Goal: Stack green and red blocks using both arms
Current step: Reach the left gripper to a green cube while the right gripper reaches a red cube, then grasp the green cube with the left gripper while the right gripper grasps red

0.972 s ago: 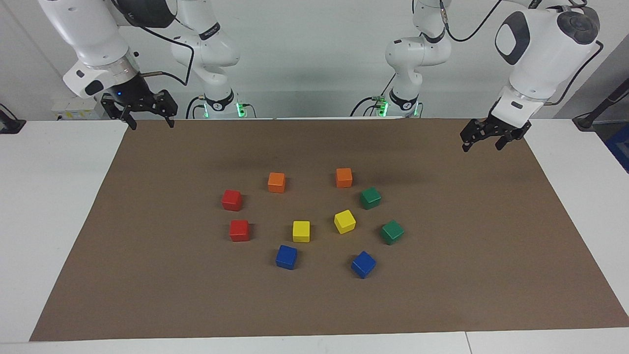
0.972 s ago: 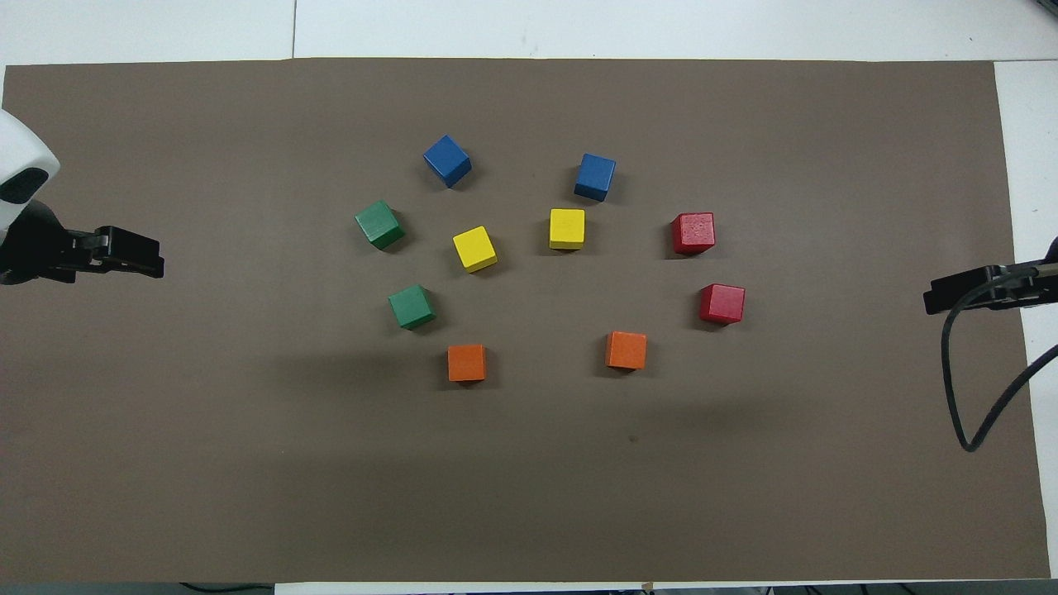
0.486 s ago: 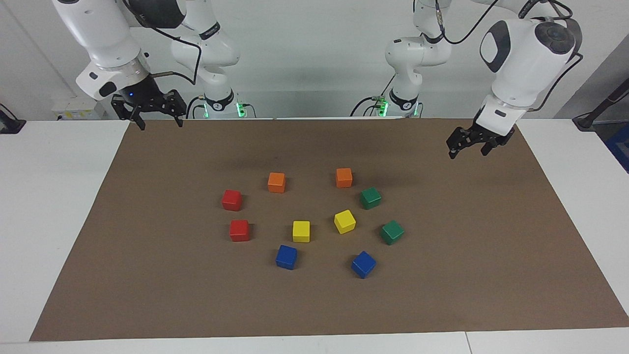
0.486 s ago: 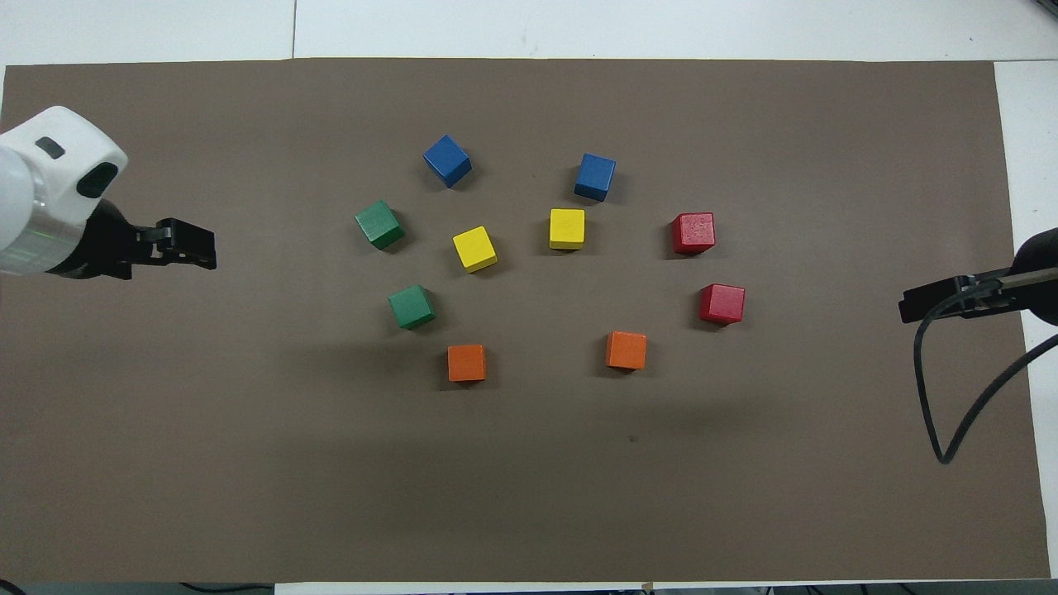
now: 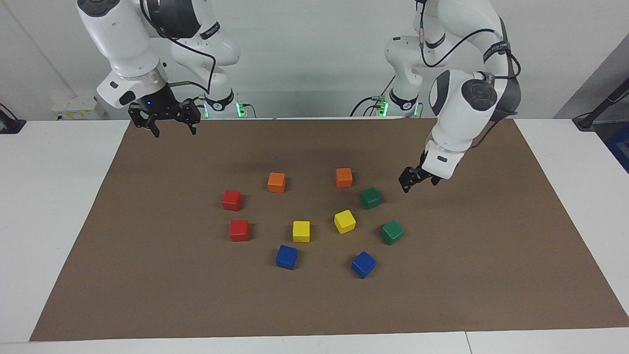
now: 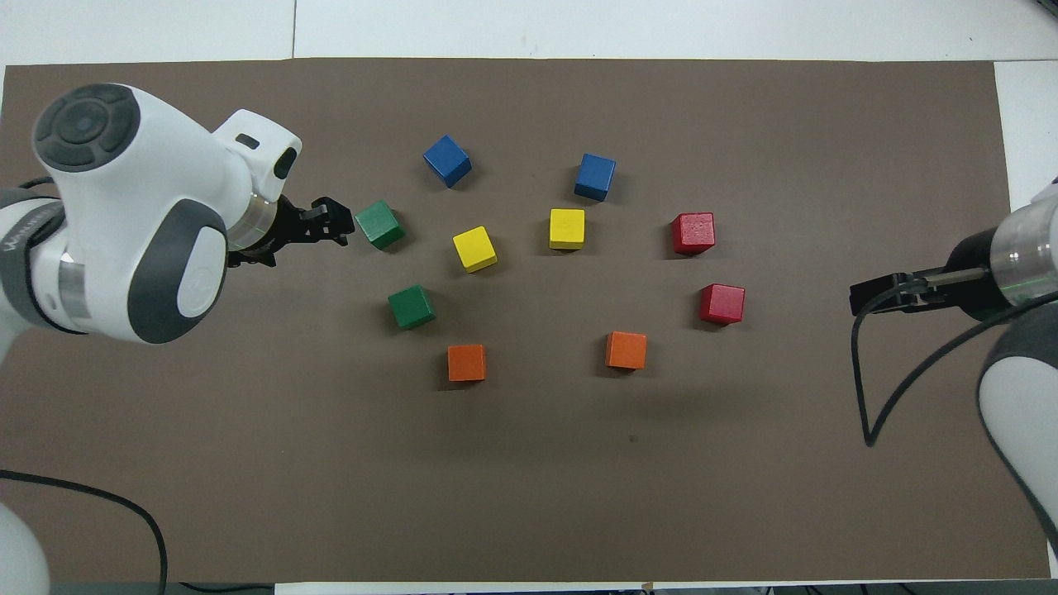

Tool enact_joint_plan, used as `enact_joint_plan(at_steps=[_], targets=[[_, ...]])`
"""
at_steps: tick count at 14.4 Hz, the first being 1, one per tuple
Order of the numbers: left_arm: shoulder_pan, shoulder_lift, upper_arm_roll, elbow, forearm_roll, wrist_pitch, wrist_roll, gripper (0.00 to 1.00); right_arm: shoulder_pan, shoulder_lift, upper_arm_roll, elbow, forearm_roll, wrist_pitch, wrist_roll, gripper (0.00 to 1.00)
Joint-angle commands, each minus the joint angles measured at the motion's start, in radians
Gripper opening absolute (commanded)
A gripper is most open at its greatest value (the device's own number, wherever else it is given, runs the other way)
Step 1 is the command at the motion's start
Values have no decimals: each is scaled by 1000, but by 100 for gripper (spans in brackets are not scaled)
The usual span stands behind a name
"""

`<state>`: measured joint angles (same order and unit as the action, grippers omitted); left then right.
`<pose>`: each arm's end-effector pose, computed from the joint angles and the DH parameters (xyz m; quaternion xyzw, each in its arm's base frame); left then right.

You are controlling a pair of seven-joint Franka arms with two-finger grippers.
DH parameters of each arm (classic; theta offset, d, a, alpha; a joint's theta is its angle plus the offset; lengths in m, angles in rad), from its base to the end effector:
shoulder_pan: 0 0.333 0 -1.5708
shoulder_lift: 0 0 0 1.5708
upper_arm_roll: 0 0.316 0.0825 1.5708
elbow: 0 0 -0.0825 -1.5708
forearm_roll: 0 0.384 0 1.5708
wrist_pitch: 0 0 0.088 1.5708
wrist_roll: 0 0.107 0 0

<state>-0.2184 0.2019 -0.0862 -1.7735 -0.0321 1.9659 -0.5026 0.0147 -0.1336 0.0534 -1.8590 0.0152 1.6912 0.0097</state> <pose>0.5885 -0.1841 0.4434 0.9941 0.1058 -0.0133 0.0198 0.5147 0.0380 0.5695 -0.9995 -0.0279 0.0173 0.0033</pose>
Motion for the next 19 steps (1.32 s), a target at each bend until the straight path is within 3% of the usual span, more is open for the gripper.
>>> enact_joint_plan(at_steps=[1,6,19], targets=[[-68,17,16,-45,-12,71,-142,100,42,5,2,-65,14,93,73,100],[-157,95,19,-72,-6,146,-330,100,65,126,2,-62,17,200,185,100],[-176,79,13,-228,-2,261,-209,100,123,298,3,-63,40,344,395,100]])
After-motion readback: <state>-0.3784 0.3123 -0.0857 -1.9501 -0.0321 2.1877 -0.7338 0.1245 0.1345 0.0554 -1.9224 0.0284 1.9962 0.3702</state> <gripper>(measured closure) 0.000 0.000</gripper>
